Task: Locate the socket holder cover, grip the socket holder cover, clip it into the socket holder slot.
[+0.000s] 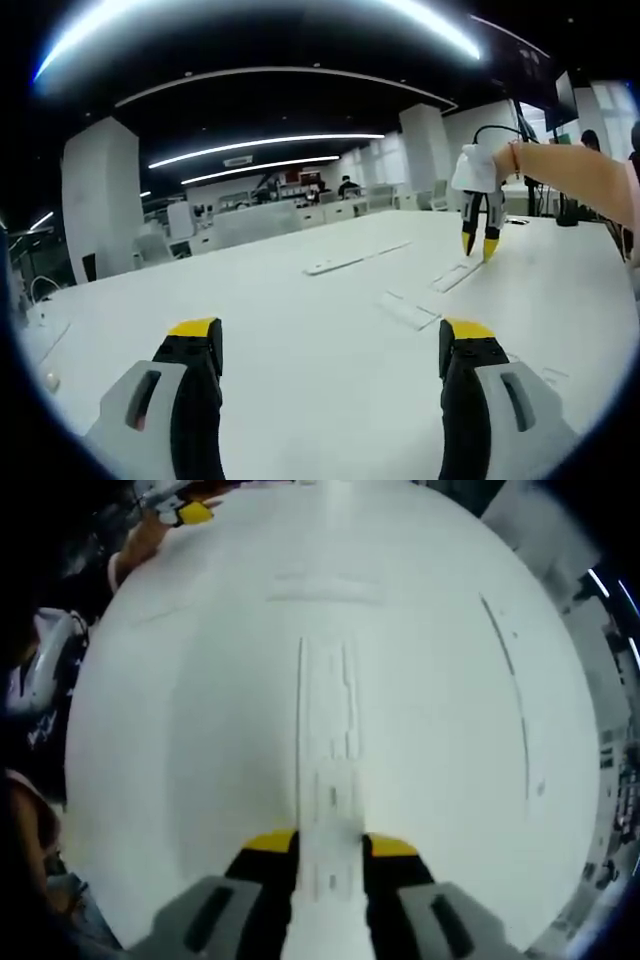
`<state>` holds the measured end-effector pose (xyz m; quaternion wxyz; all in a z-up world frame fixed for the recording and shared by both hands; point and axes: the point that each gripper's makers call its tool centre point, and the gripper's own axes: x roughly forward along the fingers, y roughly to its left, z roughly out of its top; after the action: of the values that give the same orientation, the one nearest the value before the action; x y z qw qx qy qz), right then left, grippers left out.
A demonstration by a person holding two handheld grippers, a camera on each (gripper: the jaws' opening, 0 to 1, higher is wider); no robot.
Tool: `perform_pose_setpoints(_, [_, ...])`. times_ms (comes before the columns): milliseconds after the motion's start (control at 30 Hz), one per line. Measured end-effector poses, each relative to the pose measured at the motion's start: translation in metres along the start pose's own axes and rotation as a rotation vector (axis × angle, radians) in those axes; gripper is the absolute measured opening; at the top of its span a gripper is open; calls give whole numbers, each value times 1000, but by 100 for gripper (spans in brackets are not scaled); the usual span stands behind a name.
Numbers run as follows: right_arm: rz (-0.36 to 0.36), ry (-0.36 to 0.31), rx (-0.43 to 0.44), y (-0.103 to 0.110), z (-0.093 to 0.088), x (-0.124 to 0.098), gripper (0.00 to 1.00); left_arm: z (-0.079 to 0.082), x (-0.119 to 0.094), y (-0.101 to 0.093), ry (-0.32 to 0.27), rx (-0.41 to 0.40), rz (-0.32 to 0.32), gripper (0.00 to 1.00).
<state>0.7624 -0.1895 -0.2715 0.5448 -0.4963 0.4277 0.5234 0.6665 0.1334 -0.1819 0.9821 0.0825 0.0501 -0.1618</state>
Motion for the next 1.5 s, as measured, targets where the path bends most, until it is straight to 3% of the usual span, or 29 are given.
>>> perform_pose_setpoints(400, [-13, 19, 12, 0, 1, 0, 28, -3, 1, -2, 12, -3, -7, 88])
perform_pose_setpoints(633, [-51, 20, 34, -4, 2, -2, 39, 0, 0, -1, 1, -4, -5, 88])
perform_pose_setpoints(767, [-107, -87, 52, -13, 20, -16, 39, -1, 0, 0, 3, 1, -1, 88])
perform_pose_setpoints(933, [-161, -171, 46, -17, 36, -38, 41, -1, 0, 0, 2, 2, -4, 88])
perform_pose_setpoints(1133, [-317, -303, 58, -28, 57, -78, 39, -1, 1, 1, -1, 1, -4, 88])
perform_pose_setpoints(1367, [-406, -373, 116, -29, 53, -100, 37, -1, 1, 0, -5, -1, -4, 88])
perform_pose_setpoints(1500, [-474, -414, 238, -28, 39, -105, 35, 1, 1, 2, -7, -2, -3, 88])
